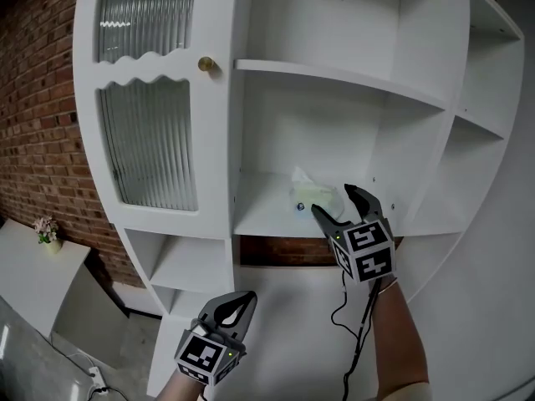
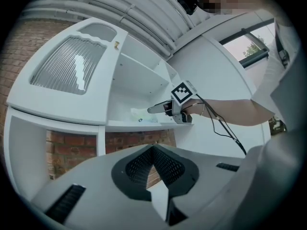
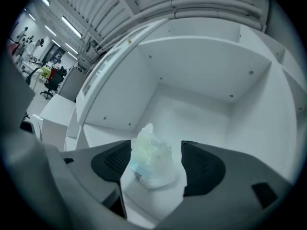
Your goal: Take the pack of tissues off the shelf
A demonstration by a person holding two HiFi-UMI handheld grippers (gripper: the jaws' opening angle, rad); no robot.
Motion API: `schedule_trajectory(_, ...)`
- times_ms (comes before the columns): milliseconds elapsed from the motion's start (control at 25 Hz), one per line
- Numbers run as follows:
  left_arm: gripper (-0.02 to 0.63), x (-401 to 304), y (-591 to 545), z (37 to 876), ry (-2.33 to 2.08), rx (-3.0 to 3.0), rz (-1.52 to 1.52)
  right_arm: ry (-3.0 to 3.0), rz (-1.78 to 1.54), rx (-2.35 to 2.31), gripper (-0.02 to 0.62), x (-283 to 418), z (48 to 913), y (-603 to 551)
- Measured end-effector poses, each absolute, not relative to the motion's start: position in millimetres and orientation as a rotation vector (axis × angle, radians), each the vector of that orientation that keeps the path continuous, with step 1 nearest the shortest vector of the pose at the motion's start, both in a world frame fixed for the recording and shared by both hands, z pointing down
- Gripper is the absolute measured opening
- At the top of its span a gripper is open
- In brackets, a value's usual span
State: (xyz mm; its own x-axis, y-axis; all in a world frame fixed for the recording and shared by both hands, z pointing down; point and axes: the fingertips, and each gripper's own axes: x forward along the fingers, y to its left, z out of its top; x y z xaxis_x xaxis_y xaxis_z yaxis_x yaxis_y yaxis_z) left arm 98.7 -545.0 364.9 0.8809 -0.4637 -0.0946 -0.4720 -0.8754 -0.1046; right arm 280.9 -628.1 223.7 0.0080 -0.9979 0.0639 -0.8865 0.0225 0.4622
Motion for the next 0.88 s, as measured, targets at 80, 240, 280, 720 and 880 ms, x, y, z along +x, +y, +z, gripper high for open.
schedule_trajectory(80, 0.015, 98.7, -548.7, 366.2, 0.721, -2.935, 0.094, -1.939, -0.328, 1.893, 0.319, 291.9, 227.0, -643.2)
schedule_trajectory(240, 0.015, 99.9, -558.7, 367.6, 0.706, -2.931, 0.085, -1.9, -0.186, 1.822, 0.323, 297.2, 239.5, -661.8)
schedule_trajectory(280, 0.015, 100.5, -560.7, 367.5, 0.709, -2.928, 0.087, -1.879, -0.159, 1.791, 0.32, 295.8, 245.4, -665.2)
schedule_trajectory(720, 0.015, 106.9, -556.9, 367.7, 0.719, -2.941, 0.061, -1.771, -0.179, 1.722, 0.086, 290.0, 253.8, -663.4)
schedule_trajectory(880, 0.015, 105.8, -549.2, 361.9, 0.749, -2.91, 0.101, -1.769, -0.262, 1.743, 0.05, 284.3, 242.8, -650.5)
